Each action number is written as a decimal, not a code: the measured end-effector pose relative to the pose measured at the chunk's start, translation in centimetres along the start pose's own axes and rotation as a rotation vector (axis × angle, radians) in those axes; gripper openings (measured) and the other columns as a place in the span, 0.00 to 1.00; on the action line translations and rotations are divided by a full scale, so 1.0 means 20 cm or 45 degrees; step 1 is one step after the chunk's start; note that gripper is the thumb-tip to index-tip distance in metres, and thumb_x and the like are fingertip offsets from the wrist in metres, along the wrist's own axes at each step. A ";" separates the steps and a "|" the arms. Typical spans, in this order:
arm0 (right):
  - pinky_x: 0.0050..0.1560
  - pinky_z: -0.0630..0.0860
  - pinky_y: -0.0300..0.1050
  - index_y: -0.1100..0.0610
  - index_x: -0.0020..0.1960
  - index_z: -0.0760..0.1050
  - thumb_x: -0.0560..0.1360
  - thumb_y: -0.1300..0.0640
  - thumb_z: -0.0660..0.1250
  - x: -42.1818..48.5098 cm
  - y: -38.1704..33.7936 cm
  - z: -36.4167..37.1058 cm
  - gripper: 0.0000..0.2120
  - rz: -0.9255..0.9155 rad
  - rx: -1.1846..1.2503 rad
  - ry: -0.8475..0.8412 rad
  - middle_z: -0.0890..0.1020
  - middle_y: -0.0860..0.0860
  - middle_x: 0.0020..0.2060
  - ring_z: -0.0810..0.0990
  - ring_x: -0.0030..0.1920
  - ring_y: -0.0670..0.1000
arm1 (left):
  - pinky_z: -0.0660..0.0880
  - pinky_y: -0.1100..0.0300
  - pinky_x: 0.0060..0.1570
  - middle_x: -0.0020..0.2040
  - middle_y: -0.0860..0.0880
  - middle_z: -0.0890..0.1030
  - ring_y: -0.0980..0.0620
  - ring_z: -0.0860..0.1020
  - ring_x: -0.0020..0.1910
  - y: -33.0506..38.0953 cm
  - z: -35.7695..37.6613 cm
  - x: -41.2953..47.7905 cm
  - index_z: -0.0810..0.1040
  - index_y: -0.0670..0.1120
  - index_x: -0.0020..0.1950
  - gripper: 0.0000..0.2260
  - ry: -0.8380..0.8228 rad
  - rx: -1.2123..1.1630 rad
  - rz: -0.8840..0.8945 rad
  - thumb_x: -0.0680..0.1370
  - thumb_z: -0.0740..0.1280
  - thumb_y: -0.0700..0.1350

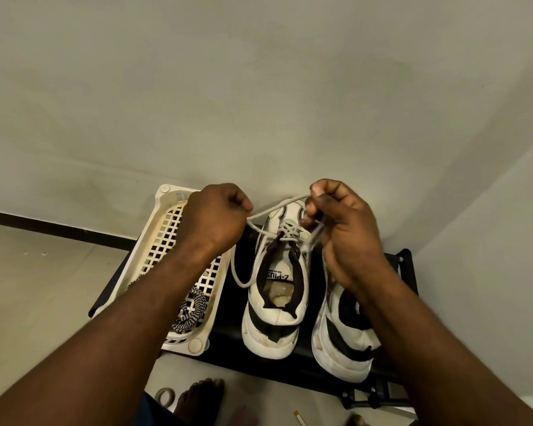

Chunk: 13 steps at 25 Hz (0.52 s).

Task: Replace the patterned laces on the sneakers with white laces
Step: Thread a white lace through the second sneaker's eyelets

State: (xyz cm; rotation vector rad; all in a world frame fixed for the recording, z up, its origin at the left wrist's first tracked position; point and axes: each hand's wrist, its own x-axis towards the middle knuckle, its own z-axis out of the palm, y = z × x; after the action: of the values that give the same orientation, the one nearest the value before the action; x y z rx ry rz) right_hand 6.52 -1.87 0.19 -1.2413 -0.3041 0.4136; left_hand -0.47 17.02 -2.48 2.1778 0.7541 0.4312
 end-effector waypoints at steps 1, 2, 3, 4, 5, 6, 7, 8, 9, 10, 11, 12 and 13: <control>0.41 0.75 0.44 0.57 0.51 0.79 0.84 0.62 0.63 0.01 -0.01 -0.02 0.06 -0.011 -0.006 0.042 0.78 0.50 0.34 0.75 0.36 0.48 | 0.79 0.57 0.43 0.41 0.55 0.86 0.52 0.83 0.41 -0.03 0.00 0.01 0.84 0.55 0.41 0.09 -0.044 0.237 -0.024 0.74 0.69 0.41; 0.40 0.75 0.43 0.58 0.52 0.80 0.85 0.61 0.62 0.02 -0.02 -0.05 0.08 -0.021 -0.065 0.076 0.79 0.50 0.34 0.75 0.35 0.48 | 0.81 0.54 0.46 0.44 0.54 0.86 0.49 0.83 0.43 -0.05 0.00 0.01 0.84 0.55 0.42 0.08 -0.112 0.418 -0.049 0.73 0.68 0.42; 0.40 0.74 0.42 0.57 0.54 0.81 0.86 0.60 0.60 0.02 -0.02 -0.07 0.10 -0.026 -0.167 0.089 0.81 0.51 0.35 0.75 0.35 0.47 | 0.80 0.53 0.48 0.48 0.52 0.86 0.46 0.82 0.45 -0.06 0.00 0.00 0.84 0.56 0.44 0.08 -0.167 0.510 -0.065 0.73 0.68 0.43; 0.40 0.75 0.41 0.57 0.55 0.81 0.86 0.60 0.59 0.02 -0.02 -0.08 0.12 -0.023 -0.300 0.076 0.83 0.51 0.37 0.76 0.35 0.47 | 0.79 0.54 0.49 0.52 0.51 0.85 0.45 0.82 0.47 -0.05 0.01 0.00 0.84 0.56 0.47 0.09 -0.176 0.527 -0.059 0.73 0.68 0.43; 0.40 0.75 0.41 0.56 0.56 0.81 0.87 0.60 0.58 0.02 -0.02 -0.09 0.12 -0.006 -0.437 0.037 0.85 0.51 0.39 0.77 0.35 0.47 | 0.78 0.55 0.49 0.57 0.50 0.83 0.45 0.82 0.49 -0.03 0.00 -0.02 0.84 0.57 0.51 0.12 -0.128 0.493 -0.026 0.73 0.69 0.43; 0.40 0.75 0.41 0.55 0.58 0.80 0.87 0.60 0.58 0.02 -0.02 -0.09 0.11 0.019 -0.564 -0.013 0.87 0.50 0.41 0.79 0.35 0.48 | 0.77 0.55 0.49 0.60 0.51 0.79 0.46 0.81 0.49 -0.01 0.00 -0.03 0.83 0.58 0.54 0.14 -0.038 0.420 0.045 0.73 0.69 0.42; 0.40 0.75 0.42 0.53 0.60 0.78 0.86 0.59 0.59 0.01 0.00 -0.08 0.09 0.044 -0.679 -0.054 0.88 0.49 0.43 0.81 0.36 0.50 | 0.76 0.56 0.48 0.62 0.54 0.77 0.49 0.81 0.47 0.03 0.00 -0.04 0.82 0.58 0.56 0.16 0.033 0.311 0.149 0.73 0.69 0.41; 0.39 0.77 0.43 0.52 0.59 0.76 0.86 0.57 0.62 0.01 0.01 -0.07 0.05 0.052 -0.778 -0.078 0.88 0.47 0.43 0.83 0.36 0.52 | 0.76 0.57 0.47 0.62 0.57 0.77 0.52 0.80 0.45 0.06 0.00 -0.05 0.82 0.58 0.57 0.17 0.013 0.135 0.236 0.73 0.69 0.39; 0.40 0.78 0.43 0.51 0.56 0.77 0.84 0.55 0.65 -0.01 0.01 -0.06 0.03 0.035 -0.853 -0.090 0.88 0.46 0.42 0.85 0.36 0.52 | 0.75 0.58 0.44 0.61 0.59 0.80 0.55 0.81 0.43 0.10 0.00 -0.07 0.82 0.58 0.58 0.19 -0.100 -0.107 0.277 0.74 0.69 0.38; 0.41 0.80 0.43 0.51 0.53 0.79 0.82 0.54 0.70 -0.01 0.03 -0.05 0.01 -0.015 -0.911 -0.085 0.88 0.45 0.40 0.86 0.37 0.49 | 0.75 0.60 0.41 0.58 0.59 0.83 0.56 0.81 0.40 0.12 0.01 -0.09 0.83 0.58 0.60 0.19 -0.270 -0.329 0.266 0.76 0.69 0.36; 0.42 0.81 0.41 0.49 0.49 0.83 0.79 0.53 0.74 -0.01 0.04 -0.04 0.01 -0.080 -0.963 -0.059 0.88 0.44 0.39 0.86 0.39 0.46 | 0.75 0.61 0.36 0.55 0.57 0.85 0.57 0.81 0.35 0.14 0.03 -0.11 0.83 0.56 0.61 0.18 -0.416 -0.440 0.244 0.79 0.69 0.36; 0.44 0.80 0.38 0.48 0.46 0.85 0.77 0.52 0.76 0.00 0.05 -0.05 0.01 -0.135 -1.012 -0.019 0.87 0.43 0.39 0.85 0.41 0.43 | 0.75 0.61 0.32 0.52 0.55 0.87 0.57 0.80 0.31 0.15 0.04 -0.12 0.83 0.54 0.62 0.15 -0.497 -0.458 0.245 0.80 0.69 0.37; 0.46 0.79 0.38 0.47 0.46 0.87 0.77 0.52 0.76 0.01 0.05 -0.06 0.01 -0.156 -1.019 0.013 0.87 0.42 0.40 0.85 0.44 0.41 | 0.76 0.60 0.31 0.48 0.53 0.87 0.56 0.80 0.30 0.15 0.06 -0.13 0.83 0.53 0.61 0.13 -0.512 -0.431 0.254 0.81 0.69 0.38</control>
State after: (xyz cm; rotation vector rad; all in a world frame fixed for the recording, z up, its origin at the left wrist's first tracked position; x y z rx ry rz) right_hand 7.01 -2.50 -1.13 -1.9908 -0.5653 0.1728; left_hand -0.68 13.21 -1.05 1.9359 0.2246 0.1909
